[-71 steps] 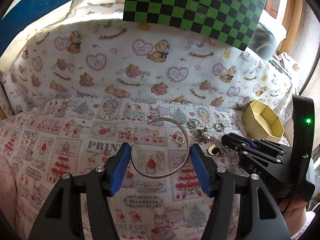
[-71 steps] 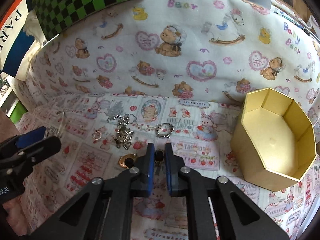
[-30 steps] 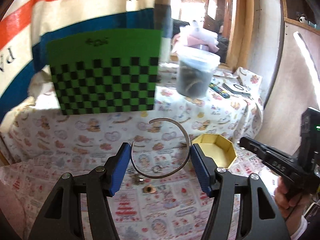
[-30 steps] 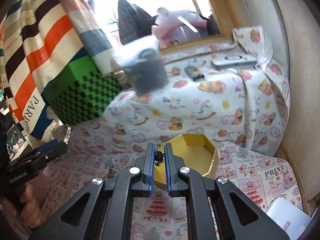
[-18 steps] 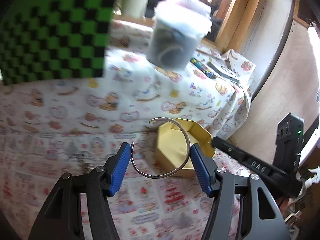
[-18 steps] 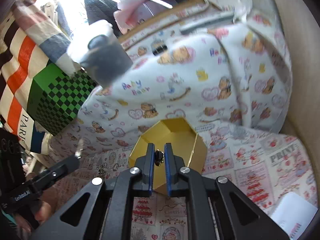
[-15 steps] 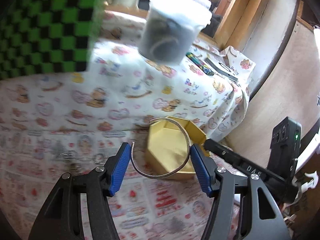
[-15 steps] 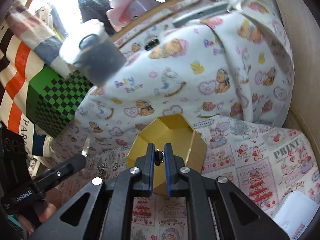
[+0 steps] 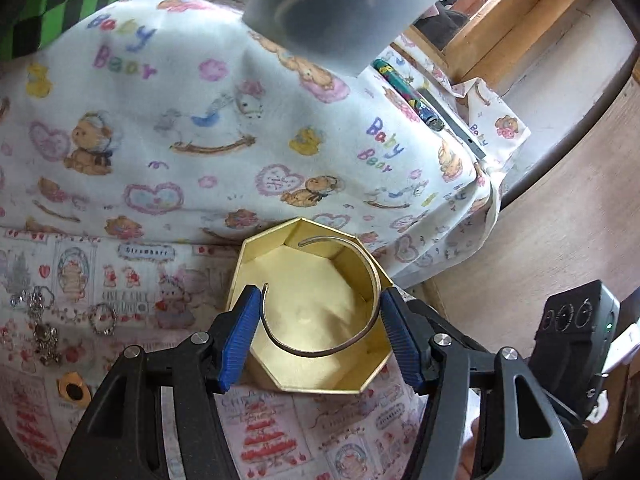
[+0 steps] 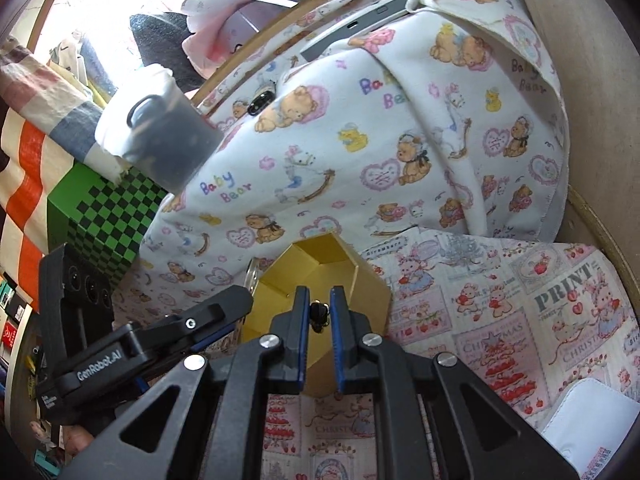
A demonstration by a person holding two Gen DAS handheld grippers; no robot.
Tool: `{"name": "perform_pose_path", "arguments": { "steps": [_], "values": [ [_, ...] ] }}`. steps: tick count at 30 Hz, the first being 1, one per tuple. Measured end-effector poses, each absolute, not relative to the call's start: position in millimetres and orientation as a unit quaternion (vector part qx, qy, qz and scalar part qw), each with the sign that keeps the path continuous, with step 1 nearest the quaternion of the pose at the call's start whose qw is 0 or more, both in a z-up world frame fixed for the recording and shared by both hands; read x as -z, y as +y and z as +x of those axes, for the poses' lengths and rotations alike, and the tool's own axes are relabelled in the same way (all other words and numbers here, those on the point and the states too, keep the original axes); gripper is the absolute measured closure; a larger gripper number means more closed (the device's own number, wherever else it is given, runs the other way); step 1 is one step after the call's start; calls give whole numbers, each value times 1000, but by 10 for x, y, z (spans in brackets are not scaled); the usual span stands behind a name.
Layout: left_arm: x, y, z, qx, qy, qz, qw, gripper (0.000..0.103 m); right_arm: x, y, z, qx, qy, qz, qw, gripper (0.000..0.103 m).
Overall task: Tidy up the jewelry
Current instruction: 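Lower the bangle into the gold box with the left tool while the right tool drops the ring in, then open both tools and withdraw them from the gold box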
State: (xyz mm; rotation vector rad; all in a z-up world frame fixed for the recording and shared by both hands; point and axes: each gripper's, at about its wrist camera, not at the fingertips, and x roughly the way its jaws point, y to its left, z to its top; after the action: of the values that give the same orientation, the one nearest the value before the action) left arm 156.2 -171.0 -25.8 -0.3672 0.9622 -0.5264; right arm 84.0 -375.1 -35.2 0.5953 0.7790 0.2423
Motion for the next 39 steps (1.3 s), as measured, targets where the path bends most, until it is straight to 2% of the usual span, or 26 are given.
{"name": "perform_pose_path", "arguments": {
  "steps": [7,10,12,14,16,21,25,27,33,36,39],
  "values": [
    [282,-1641,1592,241,444,-184,843,43,354,-3751,834,-120,372,290,874,93],
    [259,-1601,1568,244,438,-177,847,42,347,-3748,818,-118,369,288,876,76],
    [222,-1573,1532,248,432,-169,850,35,331,-3741,810,-115,367,284,879,75],
    [155,-1527,1461,257,422,-157,855,33,313,-3752,797,-113,364,284,880,75],
    [39,-1462,1345,257,398,-135,870,32,287,-3744,786,-114,361,284,881,75],
    [-303,-1275,1002,200,319,-54,925,22,173,-3636,726,-116,349,256,894,74],
    [-512,-1102,757,148,260,-12,954,17,101,-3491,680,-123,338,228,905,69],
    [-533,-1029,713,114,258,-1,959,11,77,-3404,660,-127,334,212,910,68],
    [-447,-668,594,93,264,-10,960,10,72,-3133,627,-141,336,169,916,66],
    [-364,-498,597,82,278,-30,957,7,66,-3043,599,-137,332,147,922,60],
    [-250,-394,643,60,303,-29,951,7,86,-2963,597,-134,332,133,924,59]
  ]
}}
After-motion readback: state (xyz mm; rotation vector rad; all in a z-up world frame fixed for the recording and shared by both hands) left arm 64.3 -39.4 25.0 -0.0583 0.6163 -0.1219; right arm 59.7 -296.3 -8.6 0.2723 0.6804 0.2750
